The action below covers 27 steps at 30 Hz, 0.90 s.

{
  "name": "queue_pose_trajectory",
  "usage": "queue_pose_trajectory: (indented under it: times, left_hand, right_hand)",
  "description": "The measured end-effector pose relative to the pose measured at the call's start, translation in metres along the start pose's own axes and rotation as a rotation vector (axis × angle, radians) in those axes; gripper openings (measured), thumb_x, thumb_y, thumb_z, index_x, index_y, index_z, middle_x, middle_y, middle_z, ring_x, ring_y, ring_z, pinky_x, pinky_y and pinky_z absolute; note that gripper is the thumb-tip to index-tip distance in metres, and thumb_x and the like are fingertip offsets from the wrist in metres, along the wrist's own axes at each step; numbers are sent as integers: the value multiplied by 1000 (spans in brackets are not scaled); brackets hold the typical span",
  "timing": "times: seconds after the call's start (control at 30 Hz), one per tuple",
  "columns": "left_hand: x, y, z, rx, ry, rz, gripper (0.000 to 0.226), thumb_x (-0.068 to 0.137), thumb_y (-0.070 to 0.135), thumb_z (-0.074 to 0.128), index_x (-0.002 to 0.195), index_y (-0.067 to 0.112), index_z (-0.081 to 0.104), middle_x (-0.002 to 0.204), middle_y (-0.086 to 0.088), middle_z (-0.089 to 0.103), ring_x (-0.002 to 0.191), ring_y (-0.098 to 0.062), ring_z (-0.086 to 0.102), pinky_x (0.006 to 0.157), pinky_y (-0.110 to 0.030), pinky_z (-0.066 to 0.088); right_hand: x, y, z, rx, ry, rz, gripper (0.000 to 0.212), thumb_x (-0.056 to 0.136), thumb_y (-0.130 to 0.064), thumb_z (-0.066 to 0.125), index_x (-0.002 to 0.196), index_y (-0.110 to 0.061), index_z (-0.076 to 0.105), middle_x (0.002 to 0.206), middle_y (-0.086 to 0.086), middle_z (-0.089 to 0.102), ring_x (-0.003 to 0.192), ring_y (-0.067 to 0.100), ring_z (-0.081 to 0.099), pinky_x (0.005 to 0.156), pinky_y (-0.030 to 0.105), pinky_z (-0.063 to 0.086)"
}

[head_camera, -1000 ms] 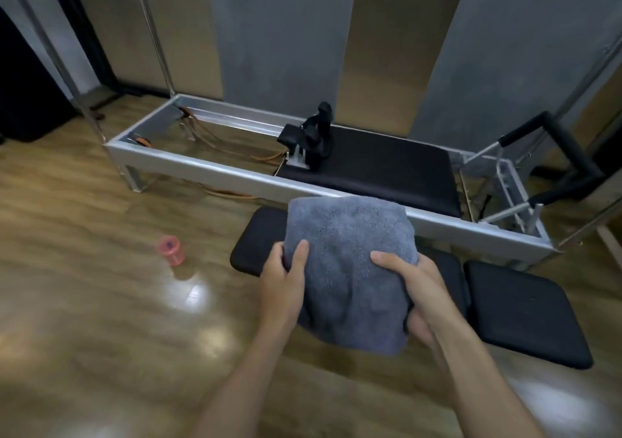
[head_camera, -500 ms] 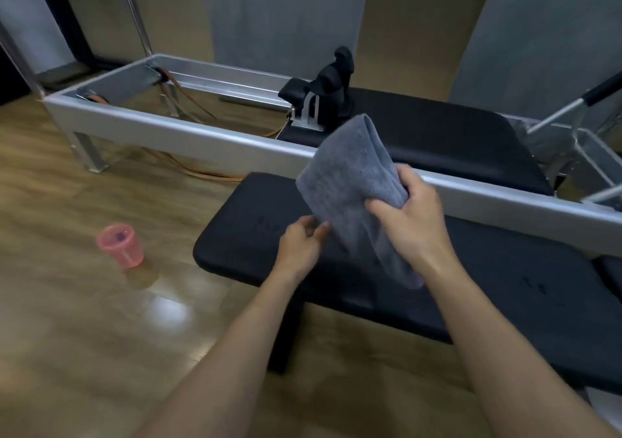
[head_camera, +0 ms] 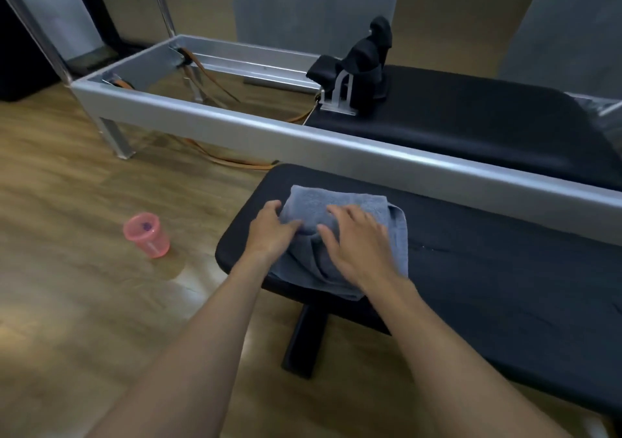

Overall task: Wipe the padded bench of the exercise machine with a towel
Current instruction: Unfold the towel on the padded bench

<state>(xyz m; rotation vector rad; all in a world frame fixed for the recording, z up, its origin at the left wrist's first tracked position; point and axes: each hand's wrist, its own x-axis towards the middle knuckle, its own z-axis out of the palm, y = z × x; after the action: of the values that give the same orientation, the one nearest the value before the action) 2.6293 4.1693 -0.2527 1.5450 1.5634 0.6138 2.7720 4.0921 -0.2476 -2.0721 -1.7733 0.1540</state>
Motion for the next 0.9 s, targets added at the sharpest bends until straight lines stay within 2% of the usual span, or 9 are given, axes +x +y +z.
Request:
queue_pose_trajectory:
  times: [0.07, 0.17, 0.3, 0.43, 0.57, 0.67, 0.77, 0.83, 0.9]
  left_hand:
    - [3, 1, 3, 115, -5, 40, 58, 87, 23, 66, 140, 15, 45, 138, -5, 54, 126, -23, 51, 93, -28, 38]
    - [10, -3, 4, 162, 5, 79, 48, 84, 21, 64, 131, 20, 52, 125, -3, 61, 110, -21, 57, 84, -27, 41]
    - [33, -15, -8, 196, 84, 197, 20, 84, 27, 56, 104, 23, 61, 101, -3, 66, 96, -23, 62, 86, -42, 51]
    - [60, -31, -21, 281, 285, 269, 24, 90, 21, 53, 110, 14, 64, 111, -9, 64, 106, -29, 59, 92, -47, 47]
    - [87, -47, -28, 220, 181, 178, 34, 96, 21, 46, 124, 7, 59, 122, -17, 62, 112, -35, 58, 96, -47, 45]
    - [99, -50, -27, 180, 123, 234, 36, 97, 19, 48, 127, 4, 58, 125, -19, 62, 117, -34, 56, 98, -41, 44]
    - [114, -51, -26, 150, 66, 241, 35, 98, 19, 48, 127, 3, 56, 127, -20, 61, 119, -35, 55, 100, -42, 43]
    - [127, -55, -27, 106, 17, 191, 32, 99, 21, 45, 117, -1, 61, 121, -22, 64, 115, -36, 57, 98, -42, 44]
    - [136, -62, -28, 8, 4, 127, 33, 99, 21, 44, 83, -2, 63, 91, -22, 66, 92, -32, 61, 81, -36, 46]
  right_hand:
    - [14, -7, 10, -31, -161, 88, 56, 98, -55, 28, 147, -28, 29, 157, 4, 27, 144, 27, 17, 113, 56, 14]
    - [17, -12, 34, -79, -239, 135, 64, 96, -61, 14, 152, -32, 14, 163, 3, 7, 148, 29, -4, 112, 64, -5]
    - [10, -13, 57, -146, -116, 136, 72, 88, -67, 12, 152, -34, 13, 163, 2, 6, 148, 28, -5, 111, 64, -9]
    - [-1, -21, 58, -147, -125, 146, 81, 81, -74, 15, 152, -36, 12, 163, -1, 3, 148, 25, -7, 112, 62, -7]
    - [-22, -53, 72, -140, -118, 104, 92, 73, -85, 16, 151, -36, 12, 163, -2, 4, 148, 24, -8, 112, 60, -11]
    - [-18, -65, 79, -171, -102, 113, 87, 76, -83, 15, 151, -37, 13, 163, -2, 7, 148, 24, -5, 112, 61, -9]
    - [2, -63, 79, -177, -125, 141, 82, 81, -79, 14, 151, -37, 11, 163, -3, 6, 148, 24, -5, 113, 62, -7]
    - [9, -64, 83, -191, -128, 147, 82, 81, -79, 13, 152, -38, 8, 163, -3, 4, 148, 24, -6, 112, 62, -8]
    - [13, -65, 89, -197, -107, 144, 81, 80, -77, 12, 151, -39, 8, 163, -4, 4, 148, 24, -7, 111, 61, -9]
